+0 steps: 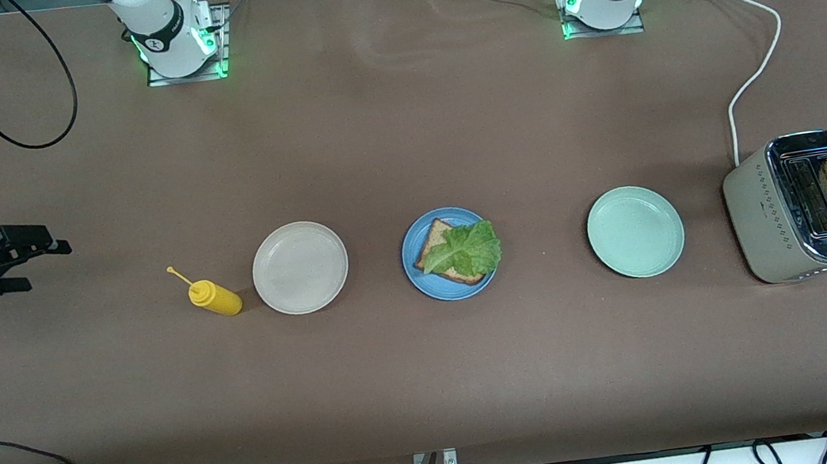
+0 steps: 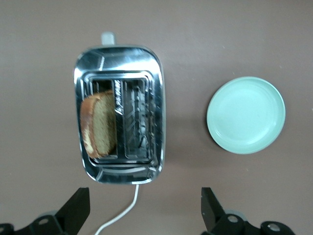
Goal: Make sandwich in blue plate with both arms
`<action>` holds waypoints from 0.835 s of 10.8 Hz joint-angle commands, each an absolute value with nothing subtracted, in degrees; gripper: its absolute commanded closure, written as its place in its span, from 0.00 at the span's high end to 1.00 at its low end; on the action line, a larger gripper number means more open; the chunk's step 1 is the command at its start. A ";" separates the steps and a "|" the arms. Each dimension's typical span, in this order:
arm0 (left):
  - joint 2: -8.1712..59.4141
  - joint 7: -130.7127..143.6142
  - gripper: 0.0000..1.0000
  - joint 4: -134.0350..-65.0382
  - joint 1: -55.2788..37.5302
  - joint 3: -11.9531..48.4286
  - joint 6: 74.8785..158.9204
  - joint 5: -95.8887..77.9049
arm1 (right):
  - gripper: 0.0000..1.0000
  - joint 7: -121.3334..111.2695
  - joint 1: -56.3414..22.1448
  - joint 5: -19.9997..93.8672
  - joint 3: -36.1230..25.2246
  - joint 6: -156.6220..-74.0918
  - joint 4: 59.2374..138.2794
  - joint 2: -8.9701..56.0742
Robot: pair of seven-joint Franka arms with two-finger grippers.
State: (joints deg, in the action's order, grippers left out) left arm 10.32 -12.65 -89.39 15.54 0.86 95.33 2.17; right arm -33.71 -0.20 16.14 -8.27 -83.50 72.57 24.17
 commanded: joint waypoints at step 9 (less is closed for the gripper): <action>24.25 -23.29 0.75 -88.07 23.99 1.67 106.08 1.67 | 1.00 -16.96 0.53 2.55 -2.19 -89.12 90.36 6.15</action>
State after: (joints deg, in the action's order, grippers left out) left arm 22.12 -21.92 -89.46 23.30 1.00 105.48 2.11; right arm -17.12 0.04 3.55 -1.53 -87.76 89.02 7.41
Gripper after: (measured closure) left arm 0.106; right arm 0.000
